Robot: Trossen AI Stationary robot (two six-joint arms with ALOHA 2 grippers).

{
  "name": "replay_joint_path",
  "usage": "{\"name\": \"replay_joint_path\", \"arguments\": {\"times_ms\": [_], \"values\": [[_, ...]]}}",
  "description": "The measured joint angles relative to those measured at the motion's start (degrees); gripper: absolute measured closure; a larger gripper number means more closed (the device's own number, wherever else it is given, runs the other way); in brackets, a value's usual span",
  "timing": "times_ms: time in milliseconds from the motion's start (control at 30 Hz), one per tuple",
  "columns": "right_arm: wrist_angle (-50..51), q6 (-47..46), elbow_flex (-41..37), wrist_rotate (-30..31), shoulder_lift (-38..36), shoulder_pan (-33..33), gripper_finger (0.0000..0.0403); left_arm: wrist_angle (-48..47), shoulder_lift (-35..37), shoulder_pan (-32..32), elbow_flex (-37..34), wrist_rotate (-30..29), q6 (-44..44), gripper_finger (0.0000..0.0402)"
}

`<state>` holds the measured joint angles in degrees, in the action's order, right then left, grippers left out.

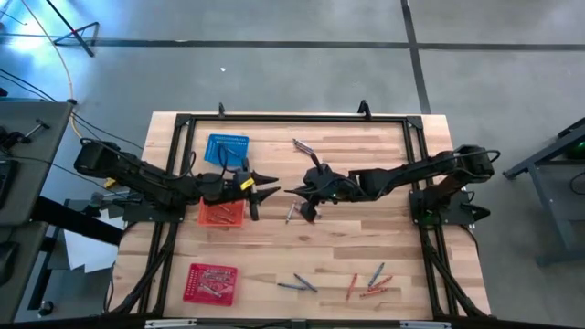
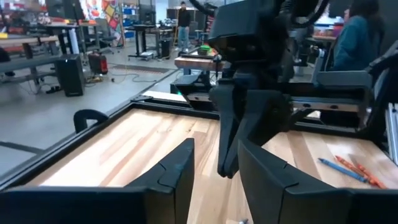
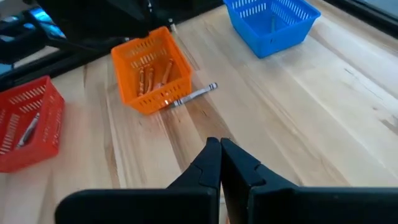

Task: Sort crayons
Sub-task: Put the gray crayon into the red bin

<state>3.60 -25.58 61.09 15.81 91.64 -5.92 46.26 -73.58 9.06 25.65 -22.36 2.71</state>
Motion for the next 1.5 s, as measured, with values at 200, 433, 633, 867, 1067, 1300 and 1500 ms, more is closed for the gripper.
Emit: {"name": "replay_joint_path", "arguments": {"times_ms": [200,433,633,867,1067,1300,1500], "values": [[2.7,-0.6,0.0,-8.7,0.0,2.7,0.0402,0.0,0.0,0.4,0.0,4.3,-1.3,0.0257],[4.6,0.1,0.0,-11.6,-0.1,4.0,0.0402,-0.1,-0.5,0.4,0.0,6.8,0.4,0.0225],[5.9,0.1,0.0,-10.3,-0.1,6.1,0.0402,-2.0,-0.5,0.4,0.0,6.4,1.7,0.0221],[11.1,0.1,0.0,-23.9,0.9,11.6,0.0382,-3.9,-0.5,0.4,0.0,5.3,6.8,0.0227],[11.8,1.1,0.0,-24.1,3.4,14.3,0.03,-8.4,-0.4,0.4,0.0,5.1,8.5,0.0227],[18.1,-2.6,0.0,-23.4,3.6,15.4,0.0255,-37.2,-0.5,-2.2,4.6,6.8,27.1,0.0227],[21.6,-2.4,0.0,-23.4,3.6,15.3,0.0254,-63.1,-1.3,-4.7,18.1,5.2,29.7,0.0227]]}}
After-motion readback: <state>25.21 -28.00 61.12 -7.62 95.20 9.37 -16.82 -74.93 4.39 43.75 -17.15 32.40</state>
